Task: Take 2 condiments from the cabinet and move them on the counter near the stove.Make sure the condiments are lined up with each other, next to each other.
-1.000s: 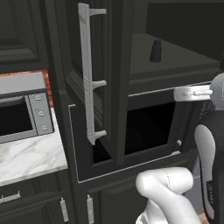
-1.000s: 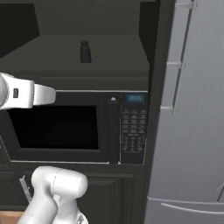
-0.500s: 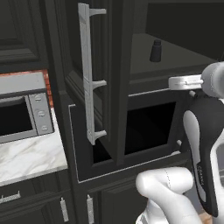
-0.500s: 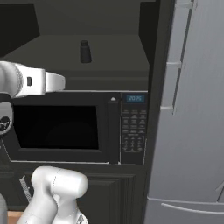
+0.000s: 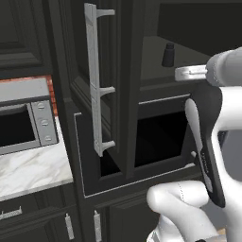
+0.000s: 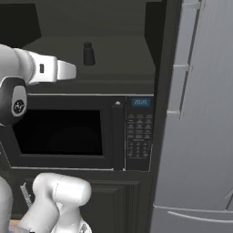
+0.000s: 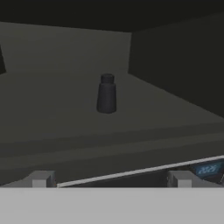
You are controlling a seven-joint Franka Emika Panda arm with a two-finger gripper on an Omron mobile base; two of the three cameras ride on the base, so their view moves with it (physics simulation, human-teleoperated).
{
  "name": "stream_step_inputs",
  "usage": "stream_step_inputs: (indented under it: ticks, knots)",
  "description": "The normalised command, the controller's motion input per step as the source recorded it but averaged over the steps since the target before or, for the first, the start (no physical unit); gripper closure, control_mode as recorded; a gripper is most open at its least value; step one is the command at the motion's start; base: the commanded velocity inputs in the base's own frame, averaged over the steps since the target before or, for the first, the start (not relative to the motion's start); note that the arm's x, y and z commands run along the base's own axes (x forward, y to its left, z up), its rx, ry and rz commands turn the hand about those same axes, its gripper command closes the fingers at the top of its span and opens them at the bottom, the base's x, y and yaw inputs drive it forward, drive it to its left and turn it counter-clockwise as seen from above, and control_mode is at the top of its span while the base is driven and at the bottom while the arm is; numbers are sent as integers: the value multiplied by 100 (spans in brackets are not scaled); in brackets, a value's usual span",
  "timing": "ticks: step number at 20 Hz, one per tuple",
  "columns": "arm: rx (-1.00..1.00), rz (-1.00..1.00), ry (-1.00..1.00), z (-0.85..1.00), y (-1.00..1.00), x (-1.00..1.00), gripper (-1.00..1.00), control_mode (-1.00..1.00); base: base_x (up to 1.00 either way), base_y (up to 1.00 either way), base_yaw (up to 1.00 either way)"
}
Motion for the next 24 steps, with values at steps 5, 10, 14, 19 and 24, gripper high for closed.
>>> stream_step_inputs:
  ticks: [5,10,14,19,24]
  knots:
    - [0,-2,7,2,-5,69,-100,-100,0,0,0]
    - [1,-4,8,0,-6,67,-100,-100,0,0,0]
    - [0,-4,0,-11,-5,59,-100,-100,0,0,0]
    - [0,-3,0,-26,-3,43,-100,-100,0,0,0]
    - [1,-1,0,-7,-1,22,-100,-100,0,0,0]
